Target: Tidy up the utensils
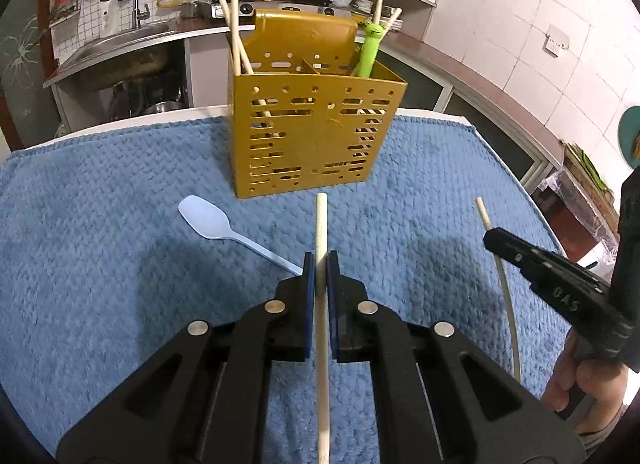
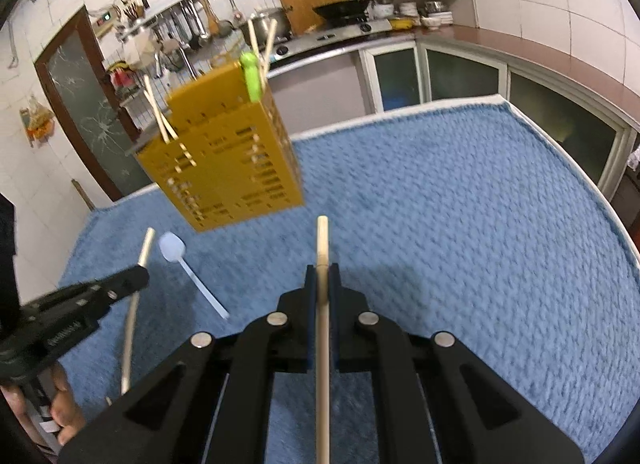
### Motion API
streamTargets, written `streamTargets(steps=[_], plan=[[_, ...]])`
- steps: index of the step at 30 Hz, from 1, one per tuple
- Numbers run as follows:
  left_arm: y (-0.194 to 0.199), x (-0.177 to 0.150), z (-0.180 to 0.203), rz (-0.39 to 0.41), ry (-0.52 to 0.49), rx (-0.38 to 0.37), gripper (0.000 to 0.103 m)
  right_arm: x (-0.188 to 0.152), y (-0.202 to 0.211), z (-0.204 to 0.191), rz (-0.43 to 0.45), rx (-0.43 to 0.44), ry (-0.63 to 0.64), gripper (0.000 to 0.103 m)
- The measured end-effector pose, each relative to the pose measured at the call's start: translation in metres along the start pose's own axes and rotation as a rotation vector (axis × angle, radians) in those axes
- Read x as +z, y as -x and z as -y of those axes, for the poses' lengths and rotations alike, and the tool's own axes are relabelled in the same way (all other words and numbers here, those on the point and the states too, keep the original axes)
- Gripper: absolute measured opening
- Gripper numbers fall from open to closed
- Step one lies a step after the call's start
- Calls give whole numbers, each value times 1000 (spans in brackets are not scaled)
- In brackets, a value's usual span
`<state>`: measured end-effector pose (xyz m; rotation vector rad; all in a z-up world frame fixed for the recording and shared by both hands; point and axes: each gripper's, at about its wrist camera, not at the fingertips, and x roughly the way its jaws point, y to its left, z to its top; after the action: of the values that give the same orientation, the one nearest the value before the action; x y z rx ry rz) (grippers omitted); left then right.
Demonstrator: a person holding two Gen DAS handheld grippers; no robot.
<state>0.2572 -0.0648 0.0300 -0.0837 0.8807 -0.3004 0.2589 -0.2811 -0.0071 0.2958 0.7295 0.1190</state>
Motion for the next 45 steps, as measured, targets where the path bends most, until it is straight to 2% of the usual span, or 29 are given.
streamTargets(steps=[9,14,18,24,30,35,45], plan=[[10,17,-12,60,23,-21,4,19,11,-8,110,73,10,6],[28,33,-14,157,18,-27,4,33,16,-16,184,112,25,6],[39,45,-15,240,15,-23,4,46,27,-23,297,119,57,6],[56,57,-15,365,1,-38,4,62,43,-33,451,185,91,6],[66,67,-13,442,-32,-17,4,69,48,-50,559,156,156,6],[70,74,-20,473,-13,-40,4,74,45,-57,572,169,159,6],[63,88,-23,414,-26,-20,5,92,34,-63,469,179,150,6]])
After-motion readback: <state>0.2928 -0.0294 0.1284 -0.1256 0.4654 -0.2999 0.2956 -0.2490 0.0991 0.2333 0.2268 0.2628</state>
